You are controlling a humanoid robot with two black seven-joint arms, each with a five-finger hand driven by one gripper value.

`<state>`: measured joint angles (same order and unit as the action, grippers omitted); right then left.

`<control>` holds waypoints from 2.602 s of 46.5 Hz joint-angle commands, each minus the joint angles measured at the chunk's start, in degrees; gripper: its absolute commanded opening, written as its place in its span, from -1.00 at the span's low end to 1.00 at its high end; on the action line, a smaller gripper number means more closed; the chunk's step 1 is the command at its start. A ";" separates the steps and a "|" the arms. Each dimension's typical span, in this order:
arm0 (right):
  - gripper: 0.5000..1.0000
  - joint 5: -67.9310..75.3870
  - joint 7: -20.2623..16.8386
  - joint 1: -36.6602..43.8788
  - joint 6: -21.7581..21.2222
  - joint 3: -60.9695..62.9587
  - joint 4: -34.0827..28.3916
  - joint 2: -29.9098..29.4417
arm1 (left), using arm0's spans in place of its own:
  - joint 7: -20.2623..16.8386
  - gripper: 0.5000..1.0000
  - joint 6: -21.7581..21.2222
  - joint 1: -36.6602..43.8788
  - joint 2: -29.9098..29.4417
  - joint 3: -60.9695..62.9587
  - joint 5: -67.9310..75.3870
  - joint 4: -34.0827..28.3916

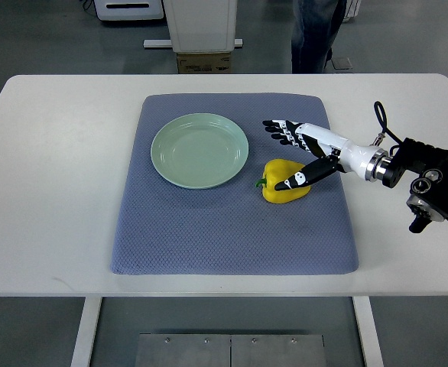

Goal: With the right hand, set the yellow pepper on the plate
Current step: 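Close the right hand fingers around the yellow pepper, then lift the pepper and carry it over the green plate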

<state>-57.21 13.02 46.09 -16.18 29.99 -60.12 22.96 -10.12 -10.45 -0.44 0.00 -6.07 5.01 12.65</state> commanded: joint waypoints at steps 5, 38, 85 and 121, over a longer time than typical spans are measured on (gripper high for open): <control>0.88 -0.18 0.08 -0.29 0.62 -0.64 0.45 -0.11 | 0.01 1.00 -0.01 0.00 0.00 0.00 0.00 0.00; 0.73 -0.80 0.87 -1.00 3.78 -4.15 2.64 -1.34 | 0.01 1.00 -0.01 0.00 0.00 0.00 0.00 0.00; -1.00 -0.45 -1.85 4.71 11.17 -0.72 7.30 -8.01 | 0.01 1.00 -0.01 0.00 0.00 0.00 0.00 0.00; -1.00 -0.71 -5.28 9.81 16.26 -3.88 18.90 -22.96 | 0.01 1.00 -0.01 0.00 0.00 0.00 0.00 0.00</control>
<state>-57.84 7.89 56.03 -0.57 27.25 -41.23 -0.02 -10.09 -10.45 -0.43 0.00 -6.06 5.01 12.66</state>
